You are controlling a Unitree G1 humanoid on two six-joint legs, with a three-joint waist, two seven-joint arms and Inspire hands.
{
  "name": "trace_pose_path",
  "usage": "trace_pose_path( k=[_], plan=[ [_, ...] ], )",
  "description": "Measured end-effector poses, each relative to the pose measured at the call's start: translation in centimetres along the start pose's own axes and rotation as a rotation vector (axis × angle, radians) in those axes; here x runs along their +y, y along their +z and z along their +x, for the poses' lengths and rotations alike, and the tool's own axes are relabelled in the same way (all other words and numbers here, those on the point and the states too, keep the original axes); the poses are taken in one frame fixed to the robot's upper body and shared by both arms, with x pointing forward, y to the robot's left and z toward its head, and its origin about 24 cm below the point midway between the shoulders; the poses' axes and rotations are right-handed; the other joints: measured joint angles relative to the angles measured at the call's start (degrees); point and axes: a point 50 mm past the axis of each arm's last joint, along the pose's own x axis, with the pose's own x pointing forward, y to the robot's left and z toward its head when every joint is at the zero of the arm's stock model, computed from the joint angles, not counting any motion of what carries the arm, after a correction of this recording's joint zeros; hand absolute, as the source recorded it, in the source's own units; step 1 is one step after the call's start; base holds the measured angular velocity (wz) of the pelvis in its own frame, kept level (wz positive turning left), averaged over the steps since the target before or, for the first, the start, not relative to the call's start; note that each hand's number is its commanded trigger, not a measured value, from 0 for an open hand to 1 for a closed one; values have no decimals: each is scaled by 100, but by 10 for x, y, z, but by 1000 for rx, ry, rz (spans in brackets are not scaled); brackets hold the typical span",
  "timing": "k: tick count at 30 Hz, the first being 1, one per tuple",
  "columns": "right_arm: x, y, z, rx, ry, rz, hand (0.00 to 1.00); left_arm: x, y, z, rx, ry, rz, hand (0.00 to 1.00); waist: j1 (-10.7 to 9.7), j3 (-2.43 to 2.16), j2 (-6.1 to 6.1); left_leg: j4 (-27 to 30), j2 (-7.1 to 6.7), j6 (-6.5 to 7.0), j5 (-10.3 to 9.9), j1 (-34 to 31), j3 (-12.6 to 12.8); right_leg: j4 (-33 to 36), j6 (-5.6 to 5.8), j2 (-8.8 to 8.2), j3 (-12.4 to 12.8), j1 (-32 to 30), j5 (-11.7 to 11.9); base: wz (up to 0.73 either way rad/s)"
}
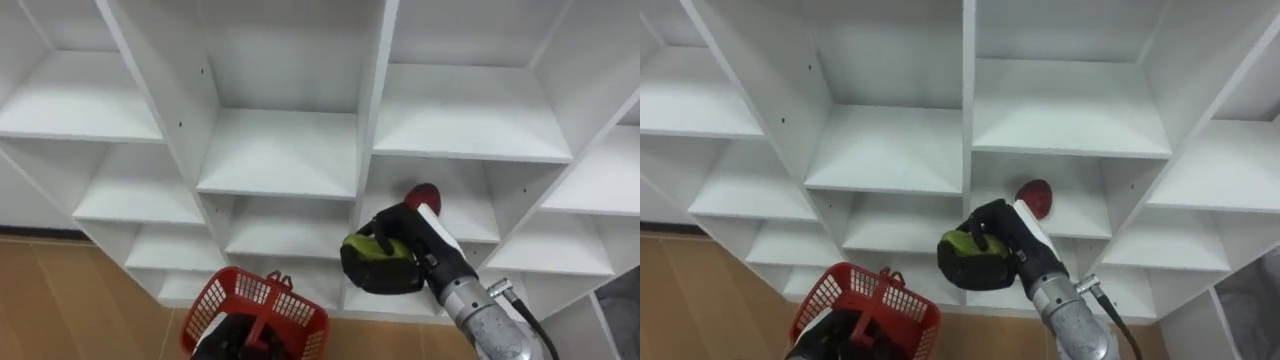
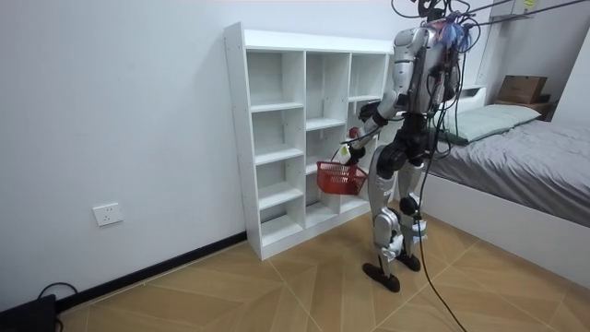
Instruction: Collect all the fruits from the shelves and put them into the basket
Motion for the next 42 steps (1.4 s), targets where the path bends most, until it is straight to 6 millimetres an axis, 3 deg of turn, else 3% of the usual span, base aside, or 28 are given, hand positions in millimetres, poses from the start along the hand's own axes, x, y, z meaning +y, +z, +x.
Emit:
trace_pose_path(
  k=[12,21,26,36,42],
  plan=[
    [1,-8,-1,35,0,12,100,-1,17,-1,-88,-31,14,100,-27,35,-25,4,4,5,-45,147,11,-13,9,-3,-41,159,-29,-1],
    [2,-9,-1,34,3,61,100,-5,22,-1,-112,-52,25,100,-26,36,-24,4,9,32,-62,142,25,-11,33,-54,-117,165,-57,1],
    [6,-29,-1,116,-1,182,100,-5,27,-2,-134,-50,25,100,6,34,-28,3,2,52,-76,140,24,-18,45,-69,-127,150,-64,0],
    [15,-49,8,216,26,219,100,-15,29,-2,-141,-87,54,100,-6,34,124,29,2,50,-77,-50,-46,2,44,-64,-172,3,-62,1],
    [12,-51,20,240,22,240,100,-18,34,-1,-160,-100,67,100,2,40,128,70,1,50,-75,-213,-43,66,42,-72,-168,-176,-62,0]
  ],
)
